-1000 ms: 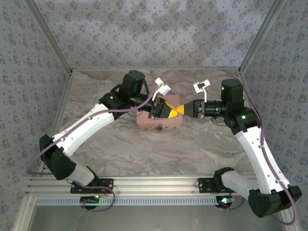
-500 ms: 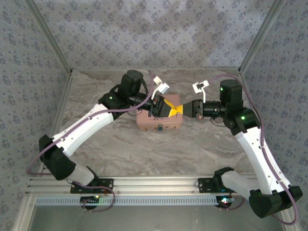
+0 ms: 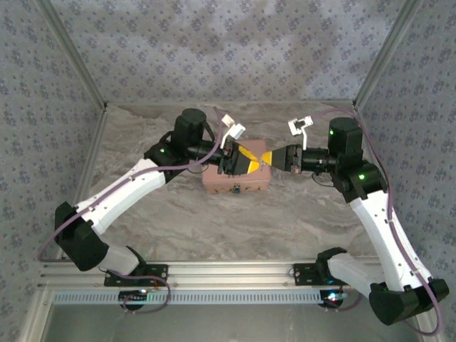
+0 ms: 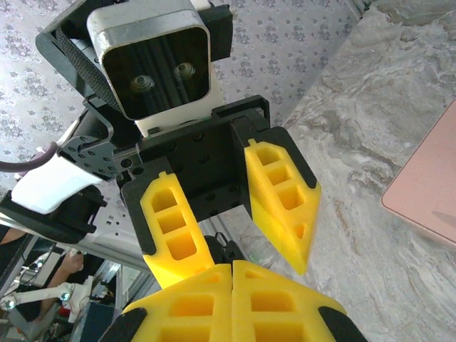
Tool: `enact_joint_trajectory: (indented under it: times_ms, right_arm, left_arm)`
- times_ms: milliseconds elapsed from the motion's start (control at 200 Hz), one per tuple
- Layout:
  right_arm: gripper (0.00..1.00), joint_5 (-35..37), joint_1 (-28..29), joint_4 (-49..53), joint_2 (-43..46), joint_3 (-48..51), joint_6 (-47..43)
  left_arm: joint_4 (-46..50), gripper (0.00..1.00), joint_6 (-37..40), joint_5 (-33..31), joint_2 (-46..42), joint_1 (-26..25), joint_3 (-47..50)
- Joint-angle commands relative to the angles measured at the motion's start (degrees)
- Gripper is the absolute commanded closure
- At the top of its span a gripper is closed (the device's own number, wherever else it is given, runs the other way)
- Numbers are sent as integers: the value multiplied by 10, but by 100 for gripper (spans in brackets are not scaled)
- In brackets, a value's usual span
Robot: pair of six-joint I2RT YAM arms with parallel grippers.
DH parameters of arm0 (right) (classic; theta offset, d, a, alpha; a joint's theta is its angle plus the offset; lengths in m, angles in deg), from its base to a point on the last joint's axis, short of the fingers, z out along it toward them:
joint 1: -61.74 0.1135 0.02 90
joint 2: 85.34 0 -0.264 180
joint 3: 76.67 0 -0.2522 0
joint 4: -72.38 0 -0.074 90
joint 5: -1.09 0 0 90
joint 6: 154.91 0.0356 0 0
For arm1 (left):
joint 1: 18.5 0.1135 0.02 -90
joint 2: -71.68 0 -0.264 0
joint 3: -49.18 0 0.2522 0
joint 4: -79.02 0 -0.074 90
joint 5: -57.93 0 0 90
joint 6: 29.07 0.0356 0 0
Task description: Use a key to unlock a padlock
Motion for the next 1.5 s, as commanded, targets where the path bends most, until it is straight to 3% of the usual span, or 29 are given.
enact_joint_trajectory:
  times_ms: [0,155,345,390,510,635,1034,1209,1464,1499]
  right_arm:
    - [100,6,-3,-26,10,1,18]
    - [100,10,-3,-48,12,23,32]
    - [100,9,-4,-55,16,25,37]
    - [100,10,-5,-56,18,25,37]
    - [100,13,-7,-62,22,27,40]
    - [100,17,-10,-68,24,30,44]
    - [100,11,-14,-81,28,35,54]
    - [100,10,-14,-80,31,37,52]
    - [100,7,-17,-59,30,35,35]
    - [90,9,-21,-40,30,32,26]
  left_arm:
    - [-61,62,-29,14,-20,4,6]
    - [-68,69,-35,20,-19,4,8]
    - [-69,92,-34,27,-17,4,7]
    - [-68,91,-32,27,-17,4,7]
    - [-64,68,-32,24,-16,4,8]
    - [-68,68,-36,27,-16,3,12]
    - [-71,80,-36,33,-4,-5,3]
    - [-70,100,-33,34,-1,-7,-5]
    - [-49,100,-17,24,-4,-7,-7]
    - [-17,100,3,13,-5,-7,-16]
